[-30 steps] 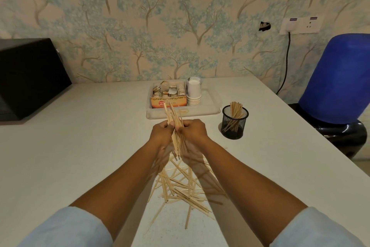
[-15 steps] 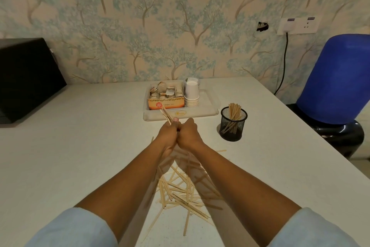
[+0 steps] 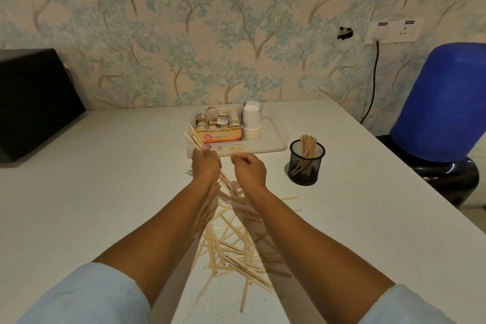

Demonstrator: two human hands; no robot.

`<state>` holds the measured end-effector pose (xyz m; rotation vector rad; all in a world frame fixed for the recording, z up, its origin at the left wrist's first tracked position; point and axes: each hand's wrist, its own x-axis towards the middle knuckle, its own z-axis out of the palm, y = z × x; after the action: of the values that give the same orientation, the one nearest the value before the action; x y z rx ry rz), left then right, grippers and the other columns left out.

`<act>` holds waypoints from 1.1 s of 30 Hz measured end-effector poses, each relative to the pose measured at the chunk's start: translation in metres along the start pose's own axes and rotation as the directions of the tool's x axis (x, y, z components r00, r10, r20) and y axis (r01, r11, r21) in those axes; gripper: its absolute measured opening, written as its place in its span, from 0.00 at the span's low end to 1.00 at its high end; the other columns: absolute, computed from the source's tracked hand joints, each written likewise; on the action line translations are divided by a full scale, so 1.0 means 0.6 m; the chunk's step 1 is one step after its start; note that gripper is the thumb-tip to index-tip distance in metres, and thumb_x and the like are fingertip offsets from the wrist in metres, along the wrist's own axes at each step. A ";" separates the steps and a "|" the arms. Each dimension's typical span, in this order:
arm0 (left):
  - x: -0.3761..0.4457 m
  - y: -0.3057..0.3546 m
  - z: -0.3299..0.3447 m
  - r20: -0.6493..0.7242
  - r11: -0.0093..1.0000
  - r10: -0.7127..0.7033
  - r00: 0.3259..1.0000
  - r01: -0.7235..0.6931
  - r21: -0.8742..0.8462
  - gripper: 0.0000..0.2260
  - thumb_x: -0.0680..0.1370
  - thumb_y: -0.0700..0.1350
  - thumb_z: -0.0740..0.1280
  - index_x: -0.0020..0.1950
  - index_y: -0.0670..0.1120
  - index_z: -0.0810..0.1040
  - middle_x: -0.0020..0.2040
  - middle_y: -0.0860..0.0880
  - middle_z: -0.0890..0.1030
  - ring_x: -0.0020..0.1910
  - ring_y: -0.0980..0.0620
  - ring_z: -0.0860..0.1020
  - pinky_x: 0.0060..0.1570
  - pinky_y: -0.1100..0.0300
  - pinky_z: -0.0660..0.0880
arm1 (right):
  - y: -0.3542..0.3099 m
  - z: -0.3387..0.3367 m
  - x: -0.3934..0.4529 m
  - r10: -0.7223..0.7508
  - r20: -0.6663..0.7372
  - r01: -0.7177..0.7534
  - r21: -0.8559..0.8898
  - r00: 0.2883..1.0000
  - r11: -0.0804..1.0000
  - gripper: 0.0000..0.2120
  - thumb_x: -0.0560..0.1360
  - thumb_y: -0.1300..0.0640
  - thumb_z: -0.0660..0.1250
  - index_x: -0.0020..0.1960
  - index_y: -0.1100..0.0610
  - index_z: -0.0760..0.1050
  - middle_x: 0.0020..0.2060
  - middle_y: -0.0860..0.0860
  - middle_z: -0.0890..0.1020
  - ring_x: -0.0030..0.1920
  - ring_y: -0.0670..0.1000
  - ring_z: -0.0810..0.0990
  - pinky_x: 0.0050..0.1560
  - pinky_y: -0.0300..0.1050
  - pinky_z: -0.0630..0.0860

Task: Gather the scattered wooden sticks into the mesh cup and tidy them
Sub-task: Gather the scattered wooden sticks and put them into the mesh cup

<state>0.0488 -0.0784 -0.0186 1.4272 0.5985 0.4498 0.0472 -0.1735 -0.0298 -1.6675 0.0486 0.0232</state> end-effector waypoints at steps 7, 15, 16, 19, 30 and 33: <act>-0.021 0.021 0.009 0.167 0.960 0.100 0.981 -0.052 -0.274 0.11 0.86 0.48 0.53 0.47 0.47 0.69 0.31 0.52 0.65 0.29 0.56 0.62 0.29 0.65 0.63 | 0.013 0.015 -0.012 0.522 0.278 -0.582 0.532 0.806 0.615 0.20 0.82 0.51 0.55 0.57 0.65 0.77 0.52 0.60 0.82 0.51 0.57 0.81 0.56 0.54 0.79; -0.036 0.036 0.017 0.229 0.882 0.122 0.966 0.000 -0.471 0.25 0.80 0.68 0.53 0.38 0.49 0.69 0.25 0.54 0.64 0.24 0.57 0.62 0.26 0.63 0.63 | 0.007 0.019 -0.027 0.504 0.348 -0.568 0.725 0.790 0.390 0.14 0.81 0.60 0.51 0.47 0.65 0.73 0.42 0.61 0.80 0.41 0.58 0.79 0.43 0.50 0.79; -0.038 0.037 0.018 0.234 0.876 0.120 0.965 0.008 -0.481 0.26 0.80 0.68 0.53 0.37 0.49 0.69 0.25 0.53 0.65 0.24 0.56 0.62 0.26 0.63 0.63 | 0.004 0.021 -0.029 0.510 0.339 -0.566 0.723 0.790 0.397 0.14 0.81 0.61 0.51 0.48 0.65 0.73 0.43 0.60 0.80 0.41 0.57 0.79 0.43 0.49 0.79; -0.042 0.039 0.021 0.241 0.869 0.108 0.965 0.026 -0.495 0.28 0.79 0.70 0.52 0.34 0.48 0.70 0.28 0.51 0.70 0.26 0.55 0.67 0.28 0.62 0.67 | -0.002 0.024 -0.027 0.494 0.363 -0.574 0.721 0.790 0.388 0.16 0.81 0.59 0.52 0.59 0.65 0.74 0.53 0.61 0.80 0.51 0.59 0.81 0.57 0.51 0.78; -0.035 0.038 0.033 0.260 0.894 0.071 0.963 0.055 -0.445 0.32 0.78 0.71 0.53 0.44 0.46 0.84 0.34 0.45 0.83 0.34 0.50 0.82 0.38 0.59 0.79 | -0.009 0.022 -0.030 0.505 0.348 -0.565 0.734 0.790 0.378 0.15 0.81 0.57 0.52 0.46 0.62 0.75 0.39 0.59 0.80 0.40 0.57 0.81 0.48 0.49 0.79; -0.029 0.040 0.038 0.288 0.913 0.066 0.955 0.058 -0.403 0.29 0.81 0.63 0.55 0.36 0.45 0.84 0.38 0.46 0.85 0.39 0.51 0.84 0.44 0.57 0.78 | -0.008 0.020 -0.029 0.518 0.342 -0.565 0.739 0.784 0.368 0.16 0.81 0.58 0.52 0.42 0.62 0.74 0.34 0.57 0.80 0.35 0.55 0.80 0.36 0.43 0.78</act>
<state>0.0511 -0.1043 0.0081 1.0644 0.2369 0.3304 0.0299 -0.1605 -0.0251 -0.6178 0.5142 0.4937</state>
